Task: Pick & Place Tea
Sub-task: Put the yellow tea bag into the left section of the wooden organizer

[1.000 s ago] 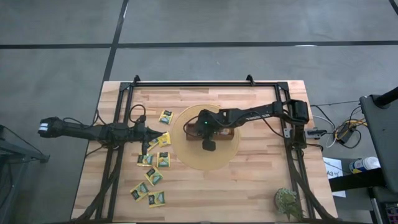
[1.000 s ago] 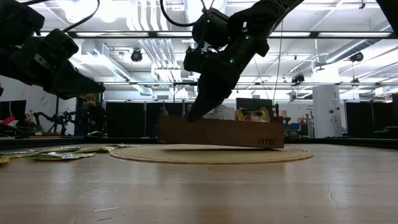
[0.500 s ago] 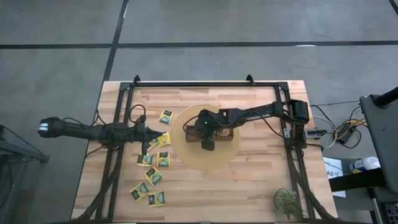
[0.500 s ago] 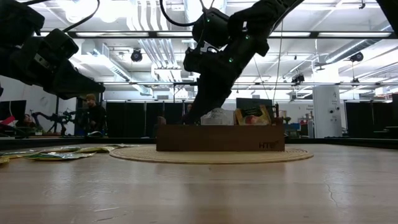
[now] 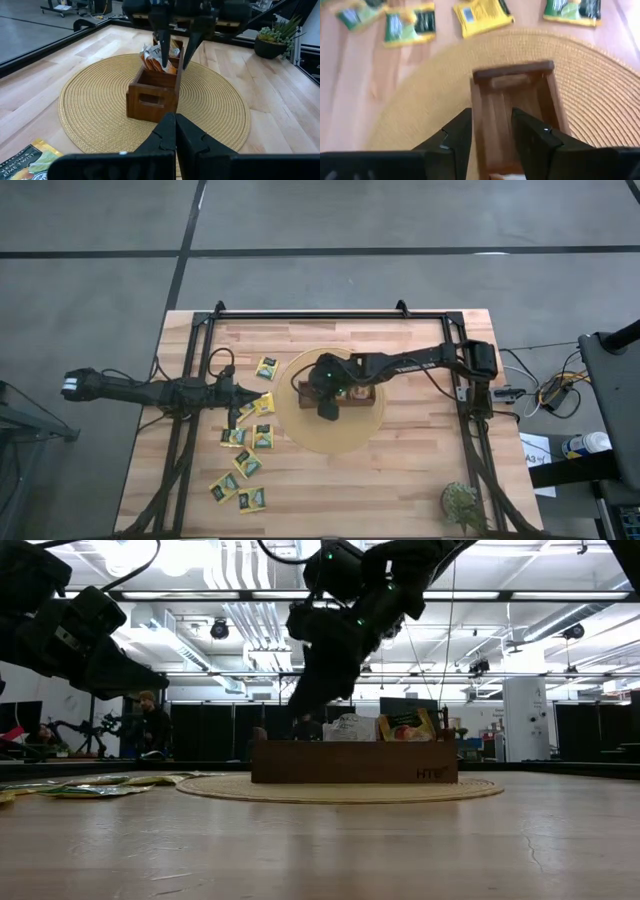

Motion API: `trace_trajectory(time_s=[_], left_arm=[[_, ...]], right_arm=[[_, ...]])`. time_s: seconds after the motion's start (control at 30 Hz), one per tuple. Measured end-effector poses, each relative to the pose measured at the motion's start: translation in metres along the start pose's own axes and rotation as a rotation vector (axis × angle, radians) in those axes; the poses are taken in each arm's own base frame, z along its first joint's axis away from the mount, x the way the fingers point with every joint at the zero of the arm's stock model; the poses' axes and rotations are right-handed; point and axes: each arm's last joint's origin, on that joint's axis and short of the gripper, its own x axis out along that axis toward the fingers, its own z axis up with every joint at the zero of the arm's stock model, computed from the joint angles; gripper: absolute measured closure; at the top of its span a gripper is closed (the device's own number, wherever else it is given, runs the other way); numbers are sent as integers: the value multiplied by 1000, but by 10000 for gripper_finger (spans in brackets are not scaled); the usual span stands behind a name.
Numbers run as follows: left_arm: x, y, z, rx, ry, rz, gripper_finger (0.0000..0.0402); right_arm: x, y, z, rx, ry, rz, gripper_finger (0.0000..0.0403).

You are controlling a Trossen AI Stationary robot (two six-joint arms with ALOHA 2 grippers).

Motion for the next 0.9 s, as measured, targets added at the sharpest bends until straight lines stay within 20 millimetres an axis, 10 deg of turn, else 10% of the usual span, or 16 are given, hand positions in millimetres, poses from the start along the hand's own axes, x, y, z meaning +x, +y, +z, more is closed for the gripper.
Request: trace_trajectory(time_s=[0.27, 0.6, 0.9], left_arm=[[0, 0, 0, 0, 0, 0, 402], [0, 0, 0, 0, 0, 0, 402], [0, 0, 0, 0, 0, 0, 402]], right_arm=[[1, 23, 1, 178, -10, 43, 279], [2, 88, -14, -126, 32, 106, 371], [23, 83, -25, -70, 87, 105, 395]])
